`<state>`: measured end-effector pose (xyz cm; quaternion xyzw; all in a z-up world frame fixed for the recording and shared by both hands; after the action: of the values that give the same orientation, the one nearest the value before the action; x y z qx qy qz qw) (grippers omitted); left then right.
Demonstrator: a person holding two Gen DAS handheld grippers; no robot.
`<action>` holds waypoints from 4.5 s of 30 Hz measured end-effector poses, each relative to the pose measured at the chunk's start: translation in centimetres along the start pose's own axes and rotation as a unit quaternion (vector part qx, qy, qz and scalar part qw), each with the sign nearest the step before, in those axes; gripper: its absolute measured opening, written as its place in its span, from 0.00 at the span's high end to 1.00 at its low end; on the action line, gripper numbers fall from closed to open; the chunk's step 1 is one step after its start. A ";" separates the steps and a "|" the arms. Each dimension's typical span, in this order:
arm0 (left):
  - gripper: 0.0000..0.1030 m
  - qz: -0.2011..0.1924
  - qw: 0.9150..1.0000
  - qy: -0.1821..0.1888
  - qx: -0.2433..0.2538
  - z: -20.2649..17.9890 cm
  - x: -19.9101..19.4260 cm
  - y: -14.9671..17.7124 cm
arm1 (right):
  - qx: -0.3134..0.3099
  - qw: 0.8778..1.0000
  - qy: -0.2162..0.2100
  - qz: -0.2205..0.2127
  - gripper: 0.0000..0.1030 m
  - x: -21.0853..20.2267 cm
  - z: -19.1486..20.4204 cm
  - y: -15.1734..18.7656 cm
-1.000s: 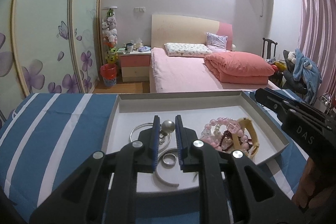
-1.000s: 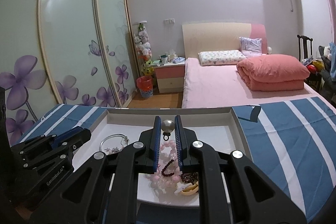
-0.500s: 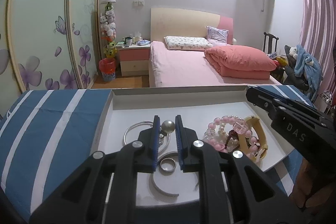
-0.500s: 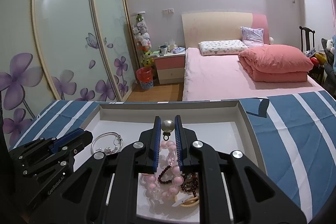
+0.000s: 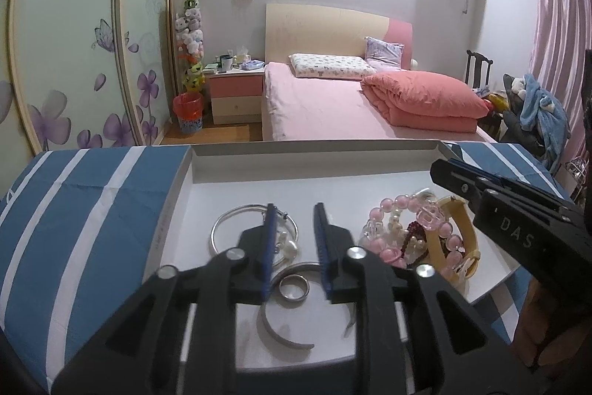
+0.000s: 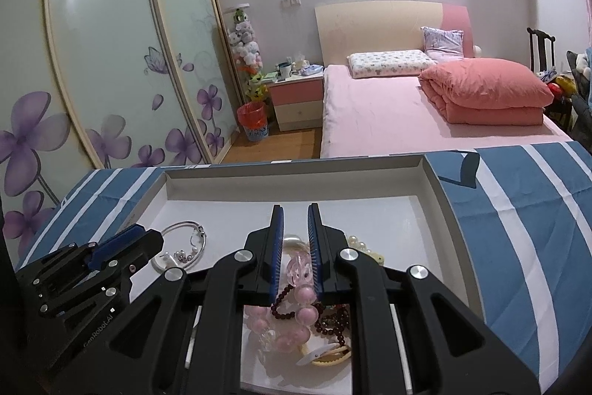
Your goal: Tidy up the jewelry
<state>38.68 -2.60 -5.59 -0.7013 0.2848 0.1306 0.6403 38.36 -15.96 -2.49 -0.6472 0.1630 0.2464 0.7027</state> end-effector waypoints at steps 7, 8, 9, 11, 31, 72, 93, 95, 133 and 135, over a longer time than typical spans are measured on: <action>0.73 -0.002 1.000 0.001 -0.007 0.2 -0.2 -0.1 | 0.004 1.000 0.003 -0.002 0.86 -0.3 -0.5 0.0; 0.73 -0.001 1.000 0.001 -0.007 0.2 -0.3 0.0 | 0.004 1.000 0.004 -0.002 0.86 -0.4 -0.5 0.0; 0.73 -0.001 1.000 0.001 -0.007 0.2 -0.3 0.0 | 0.004 1.000 0.004 -0.002 0.86 -0.4 -0.6 0.0; 0.73 -0.001 1.000 0.001 -0.007 0.2 -0.5 0.0 | 0.003 1.000 0.004 -0.002 0.86 -0.4 -0.6 0.0; 0.44 -0.032 0.999 0.015 -0.012 -0.4 -7.5 1.1 | -0.016 0.999 0.011 -0.044 0.32 -7.7 -0.6 1.2; 0.04 -0.129 0.992 -0.014 -0.009 -1.7 -23.4 9.4 | -0.001 0.991 0.061 -0.117 0.02 -21.7 -1.1 9.9; 0.04 -0.126 0.992 -0.006 -0.014 -2.1 -24.6 11.0 | 0.007 0.991 0.041 -0.128 0.02 -22.6 -0.8 11.3; 0.04 -0.126 0.992 -0.005 -0.014 -2.1 -24.6 11.1 | 0.007 0.991 0.041 -0.127 0.02 -22.5 -0.8 11.3; 0.04 -0.116 0.993 -0.002 -0.015 -2.6 -24.2 10.9 | 0.006 0.993 0.038 -0.116 0.02 -22.0 -0.5 11.6; 0.04 -0.116 0.993 -0.002 -0.015 -2.7 -24.2 10.9 | 0.007 0.993 0.037 -0.116 0.02 -22.0 -0.5 11.6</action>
<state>12.56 0.22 -0.93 -0.7391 0.1982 0.0609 0.6409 13.78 -18.96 -0.11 -0.6659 0.1149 0.1380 0.7241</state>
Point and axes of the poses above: each gripper's, at about its wrist camera, not at the fingertips, and x roughly the way its jaws point, z to its left, y to its underside, the point moved 4 cm from there along x, roughly the way its jaws point, and after that the axes turned 10 degrees about y, right-handed, at the moved point
